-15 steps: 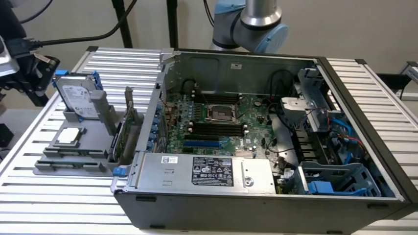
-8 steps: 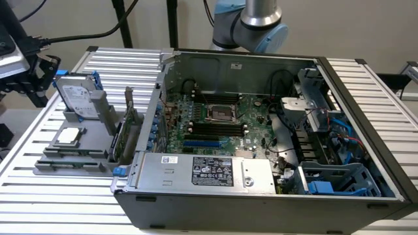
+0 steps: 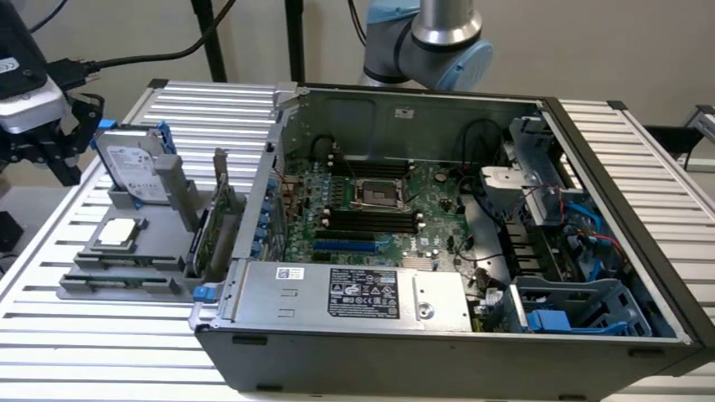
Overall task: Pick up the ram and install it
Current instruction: 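Pick up the ram and move it above insertion slot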
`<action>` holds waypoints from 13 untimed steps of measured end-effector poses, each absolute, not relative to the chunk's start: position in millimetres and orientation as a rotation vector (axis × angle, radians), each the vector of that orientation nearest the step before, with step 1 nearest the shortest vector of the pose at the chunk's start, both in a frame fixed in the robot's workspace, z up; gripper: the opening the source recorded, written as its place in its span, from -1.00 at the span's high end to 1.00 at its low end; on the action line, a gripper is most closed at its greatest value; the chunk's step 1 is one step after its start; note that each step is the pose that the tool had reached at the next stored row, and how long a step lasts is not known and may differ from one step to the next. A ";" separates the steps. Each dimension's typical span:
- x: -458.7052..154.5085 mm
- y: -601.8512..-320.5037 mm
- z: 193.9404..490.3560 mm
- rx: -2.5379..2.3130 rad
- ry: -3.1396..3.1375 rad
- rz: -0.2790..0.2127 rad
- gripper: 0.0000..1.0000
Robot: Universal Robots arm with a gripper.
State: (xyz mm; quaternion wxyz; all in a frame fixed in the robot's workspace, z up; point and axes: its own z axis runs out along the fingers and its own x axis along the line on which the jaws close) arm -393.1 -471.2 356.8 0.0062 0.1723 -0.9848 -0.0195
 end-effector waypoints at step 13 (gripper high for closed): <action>-393.1 -471.2 352.5 0.897 -2.993 -0.058 0.79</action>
